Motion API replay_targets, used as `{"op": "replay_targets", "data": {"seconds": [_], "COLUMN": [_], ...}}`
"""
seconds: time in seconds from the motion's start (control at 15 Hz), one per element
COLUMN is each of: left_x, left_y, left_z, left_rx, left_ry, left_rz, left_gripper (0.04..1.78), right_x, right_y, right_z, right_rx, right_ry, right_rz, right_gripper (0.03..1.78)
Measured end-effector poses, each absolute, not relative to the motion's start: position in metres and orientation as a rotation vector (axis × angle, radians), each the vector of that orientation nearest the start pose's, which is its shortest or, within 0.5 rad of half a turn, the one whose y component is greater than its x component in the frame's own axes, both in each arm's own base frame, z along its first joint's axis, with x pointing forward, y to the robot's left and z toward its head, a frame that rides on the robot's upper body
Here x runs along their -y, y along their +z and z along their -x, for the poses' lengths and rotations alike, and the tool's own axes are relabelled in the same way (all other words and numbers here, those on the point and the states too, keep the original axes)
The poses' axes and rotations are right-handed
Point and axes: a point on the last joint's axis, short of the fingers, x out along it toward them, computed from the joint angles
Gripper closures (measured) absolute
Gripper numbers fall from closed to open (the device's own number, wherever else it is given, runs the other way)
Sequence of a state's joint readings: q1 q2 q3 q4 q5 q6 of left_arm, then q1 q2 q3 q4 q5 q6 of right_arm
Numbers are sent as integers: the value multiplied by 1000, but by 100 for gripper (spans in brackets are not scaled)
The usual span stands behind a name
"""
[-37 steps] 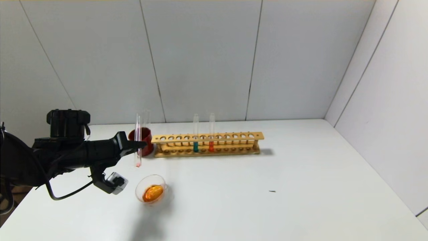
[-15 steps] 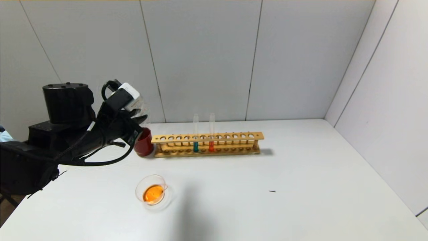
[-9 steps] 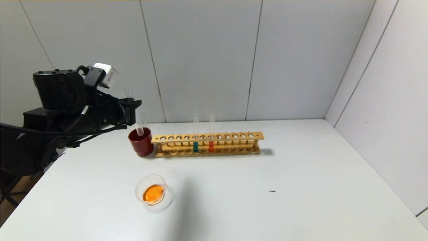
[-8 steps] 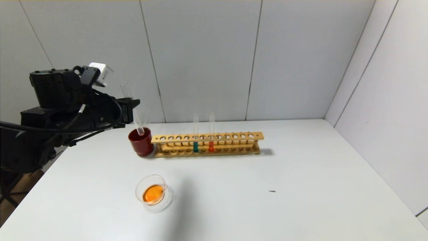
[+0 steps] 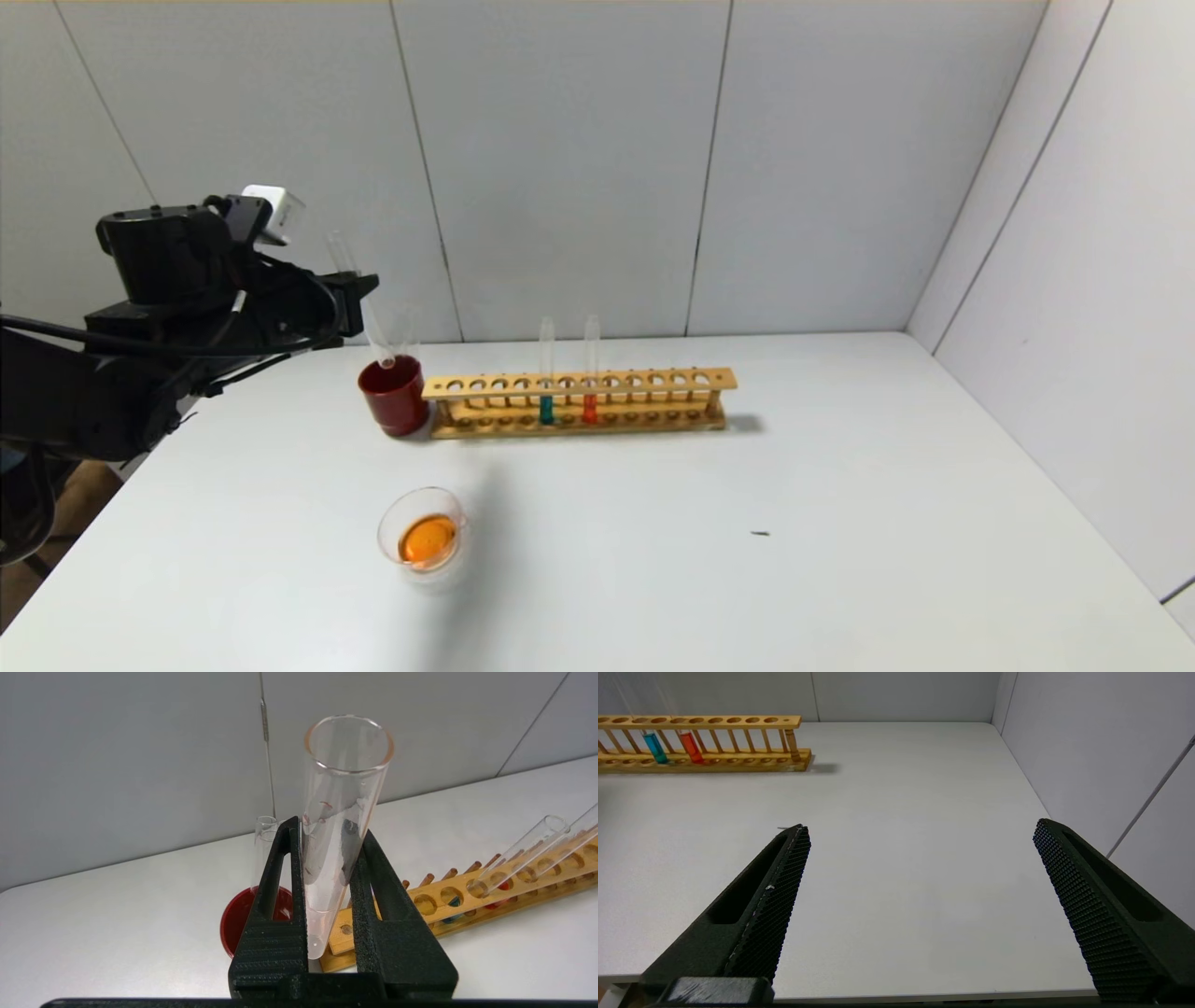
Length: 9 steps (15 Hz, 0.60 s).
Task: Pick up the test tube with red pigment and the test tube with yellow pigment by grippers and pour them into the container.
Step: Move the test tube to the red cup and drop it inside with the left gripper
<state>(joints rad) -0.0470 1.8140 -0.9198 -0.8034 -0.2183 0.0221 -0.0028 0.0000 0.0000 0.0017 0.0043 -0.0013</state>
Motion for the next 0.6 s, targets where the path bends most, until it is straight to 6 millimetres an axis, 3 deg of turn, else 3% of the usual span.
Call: {"op": "replay_targets", "data": {"seconds": [0.6], "left_x": [9], "left_y": [167], "left_z": [-368], "left_rx": [-108], "left_ry": [-229], "left_rz": [-11], "left_gripper": [151], "right_x": [0], "right_y": [75], "right_z": [23], "right_rx": [-2], "right_ry": [1], "right_rz": [2], "right_gripper": [6]}}
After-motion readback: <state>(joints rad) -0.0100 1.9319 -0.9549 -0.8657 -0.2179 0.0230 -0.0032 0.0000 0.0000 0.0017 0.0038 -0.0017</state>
